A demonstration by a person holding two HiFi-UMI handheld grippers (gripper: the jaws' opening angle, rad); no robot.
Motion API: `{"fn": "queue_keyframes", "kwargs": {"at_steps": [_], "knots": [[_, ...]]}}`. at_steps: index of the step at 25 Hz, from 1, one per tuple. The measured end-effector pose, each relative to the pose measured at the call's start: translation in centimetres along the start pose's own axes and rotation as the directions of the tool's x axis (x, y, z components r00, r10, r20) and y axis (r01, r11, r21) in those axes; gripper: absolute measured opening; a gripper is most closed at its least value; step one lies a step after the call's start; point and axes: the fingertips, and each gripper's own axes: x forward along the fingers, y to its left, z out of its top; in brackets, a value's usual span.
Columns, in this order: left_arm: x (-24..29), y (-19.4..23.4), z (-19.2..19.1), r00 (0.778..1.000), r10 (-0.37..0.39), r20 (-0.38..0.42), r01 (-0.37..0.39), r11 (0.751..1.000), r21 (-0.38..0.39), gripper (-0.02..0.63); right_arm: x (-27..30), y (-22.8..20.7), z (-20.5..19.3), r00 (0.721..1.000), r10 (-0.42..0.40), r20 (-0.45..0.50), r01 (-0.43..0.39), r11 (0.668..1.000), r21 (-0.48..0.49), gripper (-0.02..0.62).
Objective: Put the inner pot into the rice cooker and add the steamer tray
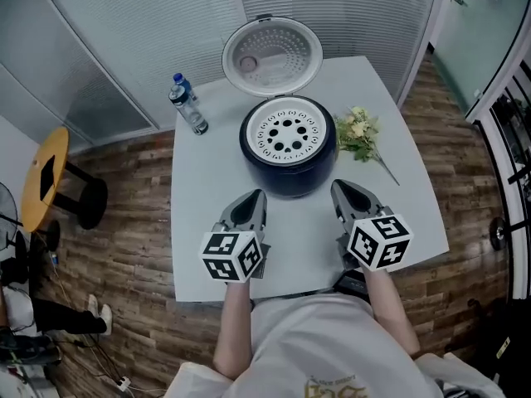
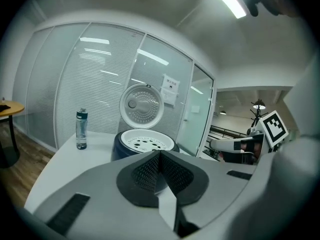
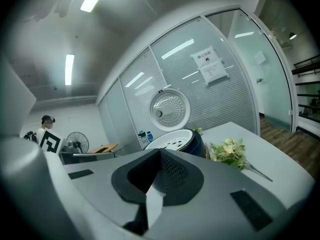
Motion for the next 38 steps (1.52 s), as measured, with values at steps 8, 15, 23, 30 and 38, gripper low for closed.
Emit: {"fn": "queue_keyframes", "kwargs": {"at_steps": [8,15,23,30,38], "knots": [[-0.8,-0.2,0.2,1.0,0.01,0.018,-0.009,1.0,-0.022,0.009,-0.2,1.4,-0.2,0.998,0.061,-0.026,-0.062,0.996,-0.057,0.017],[-0.7,-0.5,0.0,1.0,0.006,0.013,-0.006,1.0,-0.021,0.009,-0.4,0.8,-0.5,0.998,0.044,-0.041,-0.047,0.997,-0.068,0.015],[-0.7,-0.6,0.0,1.0,0.004,0.014,-0.004,1.0,-0.031,0.009,-0.5,0.6,-0.5,0.998,0.048,-0.046,-0.051,0.997,-0.066,0.015],[-0.9,-0.6,-0.5,1.0,0.001,0.003,-0.001,0.999,-0.045,0.009,-0.5,0.8,-0.7,0.997,0.05,-0.059,-0.055,0.996,-0.076,0.015],[-1.0,-1.6,-1.1,0.999,-0.029,-0.014,0.029,0.999,-0.024,0.009,-1.3,0.2,-1.0,0.997,0.044,-0.061,-0.049,0.995,-0.084,0.015]]}}
